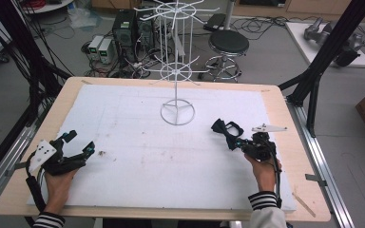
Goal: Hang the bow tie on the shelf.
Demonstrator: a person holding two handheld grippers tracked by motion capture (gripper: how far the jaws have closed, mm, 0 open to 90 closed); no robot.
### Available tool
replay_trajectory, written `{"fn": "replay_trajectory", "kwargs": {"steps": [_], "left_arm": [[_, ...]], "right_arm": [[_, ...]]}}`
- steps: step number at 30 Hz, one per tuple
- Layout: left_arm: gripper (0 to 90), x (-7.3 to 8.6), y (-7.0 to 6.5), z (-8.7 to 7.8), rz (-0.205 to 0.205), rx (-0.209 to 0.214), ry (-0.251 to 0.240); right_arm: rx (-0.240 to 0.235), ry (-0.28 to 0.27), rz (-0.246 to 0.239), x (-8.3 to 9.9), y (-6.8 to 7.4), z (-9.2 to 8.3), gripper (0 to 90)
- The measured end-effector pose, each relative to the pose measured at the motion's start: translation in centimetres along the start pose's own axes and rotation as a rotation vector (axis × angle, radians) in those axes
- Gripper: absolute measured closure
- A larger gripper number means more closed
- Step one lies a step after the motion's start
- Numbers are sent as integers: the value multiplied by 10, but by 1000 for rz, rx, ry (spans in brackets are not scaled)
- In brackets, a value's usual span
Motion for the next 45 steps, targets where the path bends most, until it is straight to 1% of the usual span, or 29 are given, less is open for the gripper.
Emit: {"fn": "replay_trajectory", "kwargs": {"steps": [3, 5, 9, 11, 16, 19, 21, 26, 27, 30, 34, 38, 40, 45], "left_arm": [[154, 0, 0, 0, 1, 0, 0], [154, 0, 0, 0, 1, 0, 0], [154, 0, 0, 0, 1, 1, -1], [154, 0, 0, 0, 2, 2, -1], [154, 0, 0, 0, 4, -1, -1], [154, 0, 0, 0, 3, 0, -1], [154, 0, -1, 0, 3, -1, -2], [154, 0, 0, 0, 4, 0, -4], [154, 0, 0, 0, 4, 0, -4], [154, 0, 0, 0, 2, 2, -1], [154, 0, 0, 0, 2, 3, -1], [154, 0, 0, 0, 1, 3, 0], [154, 0, 0, 0, 0, 3, -1], [154, 0, 0, 0, -3, 2, -1]], "right_arm": [[-25, -37, 7, -1, 3, -2, 865], [-52, -81, 16, -3, 4, -4, 865], [-77, -150, 35, -5, 8, -8, 866], [-85, -180, 43, -6, 8, -10, 865], [-94, -223, 59, -8, 8, -11, 865], [-101, -259, 78, -12, 11, -14, 866], [-95, -285, 81, -16, 14, -16, 865], [-101, -341, 71, -25, 21, -18, 865], [-109, -347, 74, -28, 23, -18, 865], [-105, -358, 75, -35, 27, -19, 865], [-115, -395, 83, -47, 33, -22, 865], [-118, -422, 57, -59, 38, -26, 865], [-118, -447, 38, -65, 41, -28, 865], [-125, -482, 34, -77, 46, -32, 865]]}}
Point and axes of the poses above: each handheld gripper's, and its own axes: z roughly forward along the jaws, x roughly out of its underside, y roughly to its left, the point moved 1 cm from there along z, roughly forward along the jaws
